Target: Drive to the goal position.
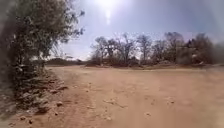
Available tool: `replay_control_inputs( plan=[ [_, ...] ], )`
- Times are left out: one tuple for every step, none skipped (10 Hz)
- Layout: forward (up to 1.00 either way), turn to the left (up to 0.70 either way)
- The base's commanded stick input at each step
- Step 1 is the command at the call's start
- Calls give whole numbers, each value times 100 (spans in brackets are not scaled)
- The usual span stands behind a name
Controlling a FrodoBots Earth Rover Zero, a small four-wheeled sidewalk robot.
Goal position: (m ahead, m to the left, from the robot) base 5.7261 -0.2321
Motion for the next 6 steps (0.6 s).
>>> replay_control_inputs(
  plan=[
    [85,0],
    [85,0],
    [85,0],
    [85,0],
    [85,0],
    [85,0]
  ],
)
